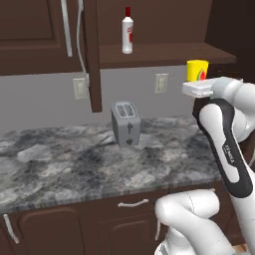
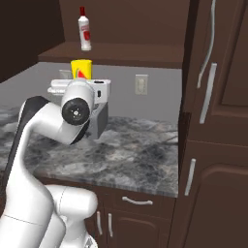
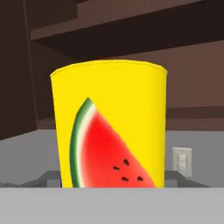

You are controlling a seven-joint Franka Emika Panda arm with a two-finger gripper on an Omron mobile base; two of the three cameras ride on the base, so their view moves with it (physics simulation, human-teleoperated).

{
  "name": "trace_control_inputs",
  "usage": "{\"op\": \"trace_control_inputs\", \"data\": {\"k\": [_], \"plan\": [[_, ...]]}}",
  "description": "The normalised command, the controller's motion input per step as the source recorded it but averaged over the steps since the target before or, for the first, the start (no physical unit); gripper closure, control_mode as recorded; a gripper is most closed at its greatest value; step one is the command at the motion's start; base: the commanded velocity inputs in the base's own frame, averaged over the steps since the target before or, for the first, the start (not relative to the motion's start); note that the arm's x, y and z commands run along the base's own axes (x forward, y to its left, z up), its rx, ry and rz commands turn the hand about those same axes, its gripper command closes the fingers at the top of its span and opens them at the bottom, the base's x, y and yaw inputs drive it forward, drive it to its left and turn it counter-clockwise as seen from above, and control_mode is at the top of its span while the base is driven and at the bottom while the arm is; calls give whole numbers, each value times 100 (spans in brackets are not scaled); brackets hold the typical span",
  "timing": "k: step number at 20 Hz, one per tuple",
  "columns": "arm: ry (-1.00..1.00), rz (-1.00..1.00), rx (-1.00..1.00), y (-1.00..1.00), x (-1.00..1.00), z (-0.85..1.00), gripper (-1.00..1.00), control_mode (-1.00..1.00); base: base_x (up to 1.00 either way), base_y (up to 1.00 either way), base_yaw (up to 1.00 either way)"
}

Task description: Open the cabinet directly in front. Then move the liquor and the cup to the dining counter with the candle on it.

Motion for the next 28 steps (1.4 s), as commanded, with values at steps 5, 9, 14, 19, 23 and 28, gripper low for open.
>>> {"op": "trace_control_inputs", "data": {"k": [5, 9, 14, 19, 23, 28], "plan": [[0, 0, 0, 0, 0, 0, 100, 100, -51, 41, 66], [0, 0, 0, 0, 0, 0, 100, 100, 0, 9, 96], [0, 0, 0, 0, 0, 0, 100, 100, 0, 3, 96], [0, 0, 0, 0, 0, 0, 100, 100, 0, 5, 94], [0, 0, 0, 0, 0, 0, 100, 100, 0, 4, 94], [0, 0, 0, 0, 0, 0, 100, 100, 0, 3, 95]]}}
